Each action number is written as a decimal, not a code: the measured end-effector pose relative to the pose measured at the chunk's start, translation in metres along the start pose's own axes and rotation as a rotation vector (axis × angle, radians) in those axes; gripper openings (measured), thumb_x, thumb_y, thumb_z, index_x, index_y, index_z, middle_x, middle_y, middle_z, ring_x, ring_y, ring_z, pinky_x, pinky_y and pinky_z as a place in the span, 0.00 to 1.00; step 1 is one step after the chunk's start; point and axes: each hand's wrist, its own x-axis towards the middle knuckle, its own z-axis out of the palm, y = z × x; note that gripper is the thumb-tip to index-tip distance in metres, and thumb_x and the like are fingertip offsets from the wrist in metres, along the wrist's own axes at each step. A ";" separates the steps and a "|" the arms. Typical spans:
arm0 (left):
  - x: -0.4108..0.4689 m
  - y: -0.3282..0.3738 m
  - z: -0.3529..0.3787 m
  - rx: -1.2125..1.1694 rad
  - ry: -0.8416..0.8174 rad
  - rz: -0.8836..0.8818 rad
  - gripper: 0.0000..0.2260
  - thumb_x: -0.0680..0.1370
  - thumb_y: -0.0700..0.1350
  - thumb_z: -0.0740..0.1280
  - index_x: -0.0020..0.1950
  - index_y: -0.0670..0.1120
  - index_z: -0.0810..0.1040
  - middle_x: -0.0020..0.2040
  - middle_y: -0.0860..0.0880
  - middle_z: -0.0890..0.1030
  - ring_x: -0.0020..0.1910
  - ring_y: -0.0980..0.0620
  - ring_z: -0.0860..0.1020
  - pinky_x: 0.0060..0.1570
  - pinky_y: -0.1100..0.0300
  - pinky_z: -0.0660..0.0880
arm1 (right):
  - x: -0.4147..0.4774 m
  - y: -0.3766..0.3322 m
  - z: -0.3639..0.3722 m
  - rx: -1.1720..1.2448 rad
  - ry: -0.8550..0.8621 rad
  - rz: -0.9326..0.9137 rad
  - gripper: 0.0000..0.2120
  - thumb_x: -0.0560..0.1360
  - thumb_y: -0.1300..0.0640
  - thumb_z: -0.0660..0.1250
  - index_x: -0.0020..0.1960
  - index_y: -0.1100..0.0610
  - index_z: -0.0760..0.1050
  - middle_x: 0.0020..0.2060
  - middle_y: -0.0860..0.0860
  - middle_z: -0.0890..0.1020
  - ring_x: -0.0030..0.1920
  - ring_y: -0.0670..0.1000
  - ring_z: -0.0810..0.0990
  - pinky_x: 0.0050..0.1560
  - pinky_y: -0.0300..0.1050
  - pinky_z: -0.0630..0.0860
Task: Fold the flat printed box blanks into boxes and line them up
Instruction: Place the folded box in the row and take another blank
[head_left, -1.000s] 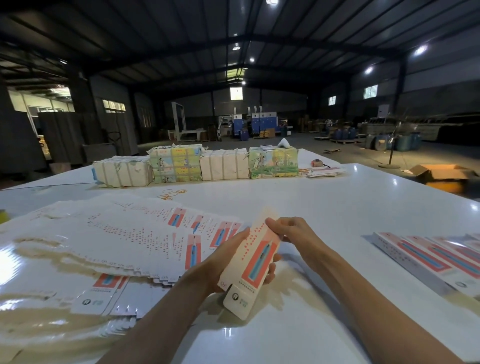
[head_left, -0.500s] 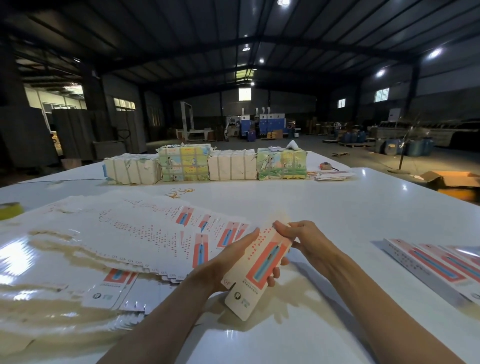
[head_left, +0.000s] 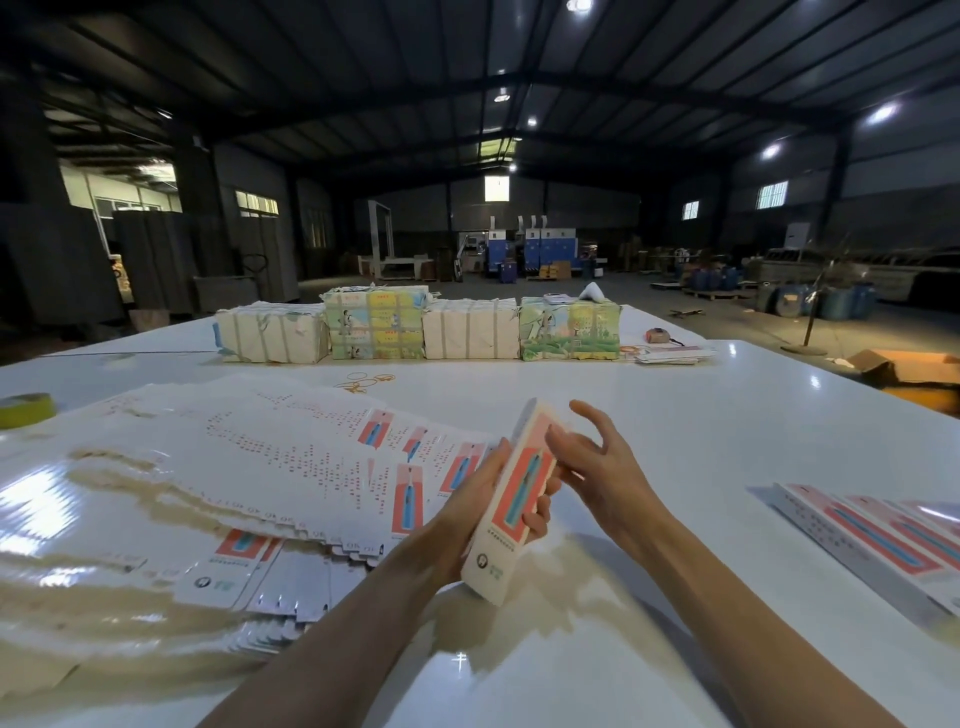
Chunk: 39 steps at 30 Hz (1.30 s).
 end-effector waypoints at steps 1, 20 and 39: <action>0.002 -0.002 -0.002 -0.046 0.022 0.028 0.21 0.81 0.58 0.67 0.64 0.42 0.73 0.49 0.42 0.78 0.35 0.49 0.81 0.32 0.58 0.81 | -0.001 0.002 0.004 -0.034 0.002 -0.003 0.31 0.76 0.50 0.76 0.74 0.45 0.66 0.56 0.61 0.85 0.54 0.59 0.88 0.59 0.60 0.84; 0.011 -0.003 -0.004 1.291 0.435 0.376 0.56 0.67 0.69 0.78 0.84 0.64 0.44 0.67 0.66 0.69 0.56 0.60 0.77 0.55 0.59 0.74 | 0.001 0.005 -0.005 -0.236 0.089 -0.153 0.28 0.73 0.45 0.79 0.69 0.42 0.71 0.50 0.39 0.87 0.52 0.42 0.86 0.41 0.32 0.81; 0.007 -0.011 -0.004 1.226 0.495 0.493 0.45 0.67 0.55 0.81 0.69 0.79 0.53 0.52 0.73 0.76 0.56 0.74 0.77 0.33 0.77 0.74 | -0.010 0.003 0.002 -0.328 0.026 -0.220 0.23 0.74 0.44 0.79 0.65 0.47 0.76 0.51 0.41 0.86 0.52 0.51 0.88 0.46 0.40 0.85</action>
